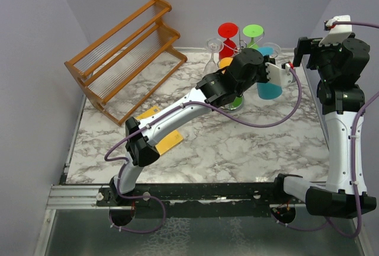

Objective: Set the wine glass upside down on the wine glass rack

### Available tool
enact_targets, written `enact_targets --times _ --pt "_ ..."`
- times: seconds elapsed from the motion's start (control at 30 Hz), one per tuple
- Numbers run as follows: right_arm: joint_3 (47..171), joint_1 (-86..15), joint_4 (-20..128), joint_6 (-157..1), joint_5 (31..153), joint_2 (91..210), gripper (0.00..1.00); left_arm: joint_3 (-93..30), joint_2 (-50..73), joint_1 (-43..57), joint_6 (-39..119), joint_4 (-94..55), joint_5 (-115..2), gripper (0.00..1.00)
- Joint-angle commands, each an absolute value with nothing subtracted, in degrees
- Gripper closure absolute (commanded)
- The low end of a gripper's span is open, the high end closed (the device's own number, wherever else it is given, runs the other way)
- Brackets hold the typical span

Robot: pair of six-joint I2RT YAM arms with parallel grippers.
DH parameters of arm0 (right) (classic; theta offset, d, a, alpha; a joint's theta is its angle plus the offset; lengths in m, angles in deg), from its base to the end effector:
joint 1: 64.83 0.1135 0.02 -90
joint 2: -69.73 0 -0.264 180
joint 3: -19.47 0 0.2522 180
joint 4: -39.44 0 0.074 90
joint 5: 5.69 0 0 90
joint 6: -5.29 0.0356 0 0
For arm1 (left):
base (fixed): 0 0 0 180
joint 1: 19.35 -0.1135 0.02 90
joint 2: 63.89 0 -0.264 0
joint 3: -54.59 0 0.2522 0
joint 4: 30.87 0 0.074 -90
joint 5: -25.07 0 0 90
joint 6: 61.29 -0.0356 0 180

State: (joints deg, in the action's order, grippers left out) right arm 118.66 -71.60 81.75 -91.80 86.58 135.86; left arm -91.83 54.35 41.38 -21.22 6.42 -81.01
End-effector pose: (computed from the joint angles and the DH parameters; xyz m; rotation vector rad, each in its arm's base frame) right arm 0.2312 -0.0260 0.4749 -0.0341 1.7339 -0.1438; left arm 0.2404 -0.4087 0.4480 1.2910 1.1436 0.1034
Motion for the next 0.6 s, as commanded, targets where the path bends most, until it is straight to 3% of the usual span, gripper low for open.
enact_targets --times 0.0,0.57 --pt "119.06 -71.95 80.22 -91.70 88.48 135.78 0.00 -92.28 55.48 40.87 -21.75 4.61 -82.08 0.98" --pt "118.33 -71.93 80.20 -92.71 90.11 135.41 0.00 -89.87 52.93 39.54 -21.13 6.97 -82.29 0.97"
